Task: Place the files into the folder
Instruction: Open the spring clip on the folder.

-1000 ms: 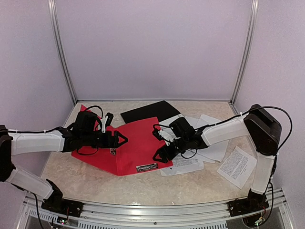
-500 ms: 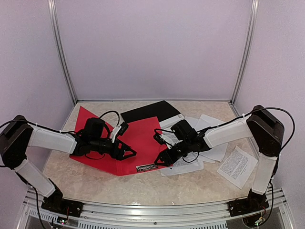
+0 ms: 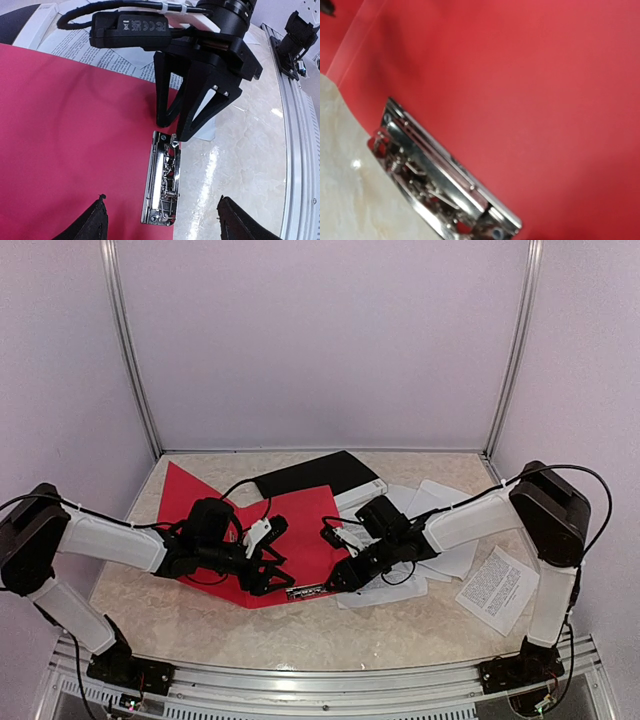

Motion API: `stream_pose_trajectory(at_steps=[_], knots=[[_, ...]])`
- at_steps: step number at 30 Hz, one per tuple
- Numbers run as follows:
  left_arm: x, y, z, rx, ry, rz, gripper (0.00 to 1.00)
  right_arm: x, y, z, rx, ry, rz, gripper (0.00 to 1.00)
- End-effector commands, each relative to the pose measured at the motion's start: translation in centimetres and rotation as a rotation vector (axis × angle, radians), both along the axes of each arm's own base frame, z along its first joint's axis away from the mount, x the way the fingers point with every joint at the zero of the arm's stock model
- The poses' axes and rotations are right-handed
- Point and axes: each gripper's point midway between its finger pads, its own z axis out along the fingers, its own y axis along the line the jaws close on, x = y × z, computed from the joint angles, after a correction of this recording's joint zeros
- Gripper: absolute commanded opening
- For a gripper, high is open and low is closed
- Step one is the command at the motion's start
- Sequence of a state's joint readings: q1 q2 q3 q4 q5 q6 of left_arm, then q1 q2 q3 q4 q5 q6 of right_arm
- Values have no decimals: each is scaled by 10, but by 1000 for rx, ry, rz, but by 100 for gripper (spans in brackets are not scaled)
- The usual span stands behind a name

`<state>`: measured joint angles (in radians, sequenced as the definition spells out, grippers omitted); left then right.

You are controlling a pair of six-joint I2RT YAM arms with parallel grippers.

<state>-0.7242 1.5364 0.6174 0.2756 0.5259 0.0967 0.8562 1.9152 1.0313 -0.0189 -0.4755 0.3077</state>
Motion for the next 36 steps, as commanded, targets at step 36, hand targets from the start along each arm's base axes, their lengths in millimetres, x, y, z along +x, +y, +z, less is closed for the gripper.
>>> stream_pose_trajectory(at_steps=[36], knots=[[-9,-12,-69,242,-244,-109,49,-15,5,-12,-30,49,23,17]])
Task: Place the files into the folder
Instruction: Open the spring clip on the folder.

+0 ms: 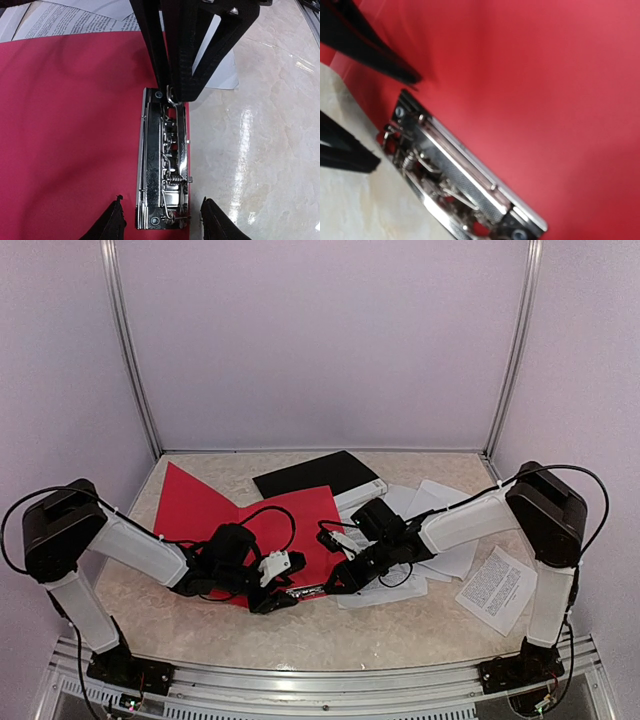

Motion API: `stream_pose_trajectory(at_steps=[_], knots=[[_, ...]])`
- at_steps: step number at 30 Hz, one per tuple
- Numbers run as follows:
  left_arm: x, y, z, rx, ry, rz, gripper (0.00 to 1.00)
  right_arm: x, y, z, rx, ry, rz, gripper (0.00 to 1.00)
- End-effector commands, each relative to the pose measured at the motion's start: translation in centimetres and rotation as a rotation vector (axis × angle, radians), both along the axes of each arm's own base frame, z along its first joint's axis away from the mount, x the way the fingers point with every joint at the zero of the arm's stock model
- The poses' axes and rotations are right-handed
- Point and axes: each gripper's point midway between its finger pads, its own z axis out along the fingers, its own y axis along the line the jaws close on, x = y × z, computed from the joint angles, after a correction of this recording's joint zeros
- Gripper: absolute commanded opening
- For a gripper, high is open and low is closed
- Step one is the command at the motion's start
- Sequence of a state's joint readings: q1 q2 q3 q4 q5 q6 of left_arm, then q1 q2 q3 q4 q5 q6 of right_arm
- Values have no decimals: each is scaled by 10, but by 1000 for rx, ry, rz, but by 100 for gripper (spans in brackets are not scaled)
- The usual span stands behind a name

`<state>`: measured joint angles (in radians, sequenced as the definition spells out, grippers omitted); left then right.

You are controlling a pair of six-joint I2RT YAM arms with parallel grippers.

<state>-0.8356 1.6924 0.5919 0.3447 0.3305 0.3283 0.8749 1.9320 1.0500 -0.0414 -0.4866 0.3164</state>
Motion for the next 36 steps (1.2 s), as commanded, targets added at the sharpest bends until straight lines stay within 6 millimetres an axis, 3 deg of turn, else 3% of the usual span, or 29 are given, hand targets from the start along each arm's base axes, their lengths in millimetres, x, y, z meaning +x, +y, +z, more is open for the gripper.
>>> stream_pose_trajectory(at_steps=[1,6,22,36], knots=[[2,-7,-7,29,-54,-20,49,-7,-1,-8,-19,22,4,17],[0,-7,-15,50,-54,-24,42,-6,-1,-8,-19,20,1,16],[-4,-6,-11,40,-44,-30,24,-2,-3,-13,-53,29,-25,11],[-5,-5,-15,63,-46,-31,22,4,6,1,-18,22,-33,18]])
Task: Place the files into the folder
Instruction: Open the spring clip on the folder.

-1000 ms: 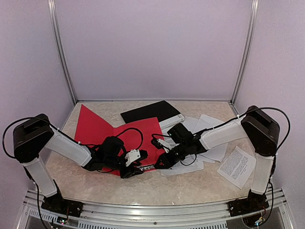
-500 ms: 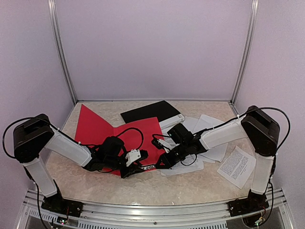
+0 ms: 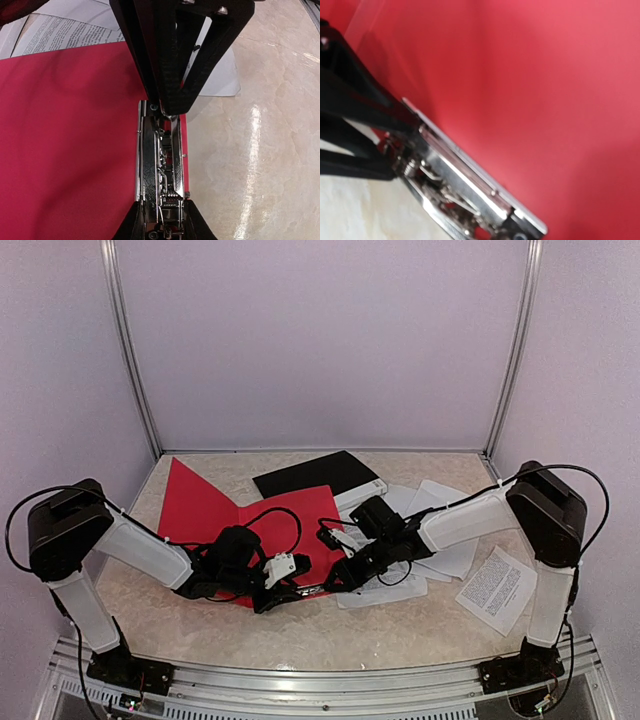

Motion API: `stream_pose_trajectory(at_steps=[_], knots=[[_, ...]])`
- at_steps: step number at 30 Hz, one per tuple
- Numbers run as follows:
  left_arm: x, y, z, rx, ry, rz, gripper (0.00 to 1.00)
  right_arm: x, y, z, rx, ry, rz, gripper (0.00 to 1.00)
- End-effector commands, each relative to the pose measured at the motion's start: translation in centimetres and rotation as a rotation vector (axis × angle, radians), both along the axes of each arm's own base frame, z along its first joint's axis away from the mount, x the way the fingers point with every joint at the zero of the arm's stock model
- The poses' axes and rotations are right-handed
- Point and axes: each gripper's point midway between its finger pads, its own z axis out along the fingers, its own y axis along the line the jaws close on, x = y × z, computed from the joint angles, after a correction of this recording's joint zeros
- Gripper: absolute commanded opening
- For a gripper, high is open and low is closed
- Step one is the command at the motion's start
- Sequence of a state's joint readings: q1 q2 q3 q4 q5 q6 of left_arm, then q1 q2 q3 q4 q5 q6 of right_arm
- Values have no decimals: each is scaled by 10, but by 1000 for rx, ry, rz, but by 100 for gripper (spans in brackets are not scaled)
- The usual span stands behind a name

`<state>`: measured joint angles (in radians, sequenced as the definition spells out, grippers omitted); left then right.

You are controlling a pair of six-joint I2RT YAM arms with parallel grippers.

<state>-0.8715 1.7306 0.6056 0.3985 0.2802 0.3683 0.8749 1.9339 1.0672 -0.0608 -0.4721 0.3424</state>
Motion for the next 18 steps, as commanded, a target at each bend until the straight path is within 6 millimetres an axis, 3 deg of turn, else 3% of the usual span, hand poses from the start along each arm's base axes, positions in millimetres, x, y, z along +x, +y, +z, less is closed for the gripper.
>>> stream_pose_trajectory(at_steps=[1,18], knots=[[-7,6,-13,55,28,-4,22,2,5,-2,-10,9,-7,17],[-5,8,-15,69,24,6,19,1,0,-10,-50,15,-7,9]])
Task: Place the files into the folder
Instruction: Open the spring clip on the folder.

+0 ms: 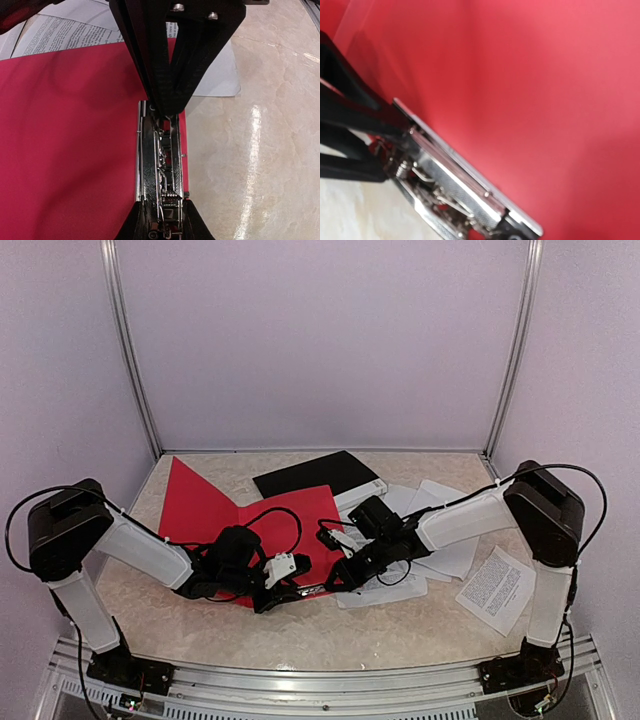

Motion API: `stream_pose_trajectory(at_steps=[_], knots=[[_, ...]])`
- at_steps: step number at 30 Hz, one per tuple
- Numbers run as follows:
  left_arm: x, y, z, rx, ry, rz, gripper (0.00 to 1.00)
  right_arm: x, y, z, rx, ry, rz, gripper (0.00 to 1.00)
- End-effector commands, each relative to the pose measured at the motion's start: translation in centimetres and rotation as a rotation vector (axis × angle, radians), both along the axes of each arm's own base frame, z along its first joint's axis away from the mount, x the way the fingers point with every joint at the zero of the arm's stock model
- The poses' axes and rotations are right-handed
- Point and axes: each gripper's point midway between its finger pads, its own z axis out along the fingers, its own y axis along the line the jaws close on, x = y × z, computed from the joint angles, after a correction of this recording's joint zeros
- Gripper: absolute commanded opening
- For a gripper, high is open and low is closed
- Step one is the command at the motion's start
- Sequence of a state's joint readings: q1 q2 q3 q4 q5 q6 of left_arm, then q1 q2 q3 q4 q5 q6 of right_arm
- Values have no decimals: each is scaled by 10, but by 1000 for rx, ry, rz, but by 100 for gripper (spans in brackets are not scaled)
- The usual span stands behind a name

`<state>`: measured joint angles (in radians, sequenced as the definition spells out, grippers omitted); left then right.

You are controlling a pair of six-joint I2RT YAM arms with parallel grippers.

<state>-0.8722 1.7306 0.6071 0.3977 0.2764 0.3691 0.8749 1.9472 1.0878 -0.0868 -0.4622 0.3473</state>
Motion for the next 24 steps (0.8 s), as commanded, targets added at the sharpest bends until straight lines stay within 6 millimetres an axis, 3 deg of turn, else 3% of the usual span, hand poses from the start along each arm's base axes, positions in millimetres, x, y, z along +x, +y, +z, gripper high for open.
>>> stream_pose_trajectory(at_steps=[1,24], knots=[[-5,8,-16,70,28,4,19,-1,0,-6,-30,4,1,8],[-6,8,-19,88,30,2,17,8,2,4,-6,-18,-24,13]])
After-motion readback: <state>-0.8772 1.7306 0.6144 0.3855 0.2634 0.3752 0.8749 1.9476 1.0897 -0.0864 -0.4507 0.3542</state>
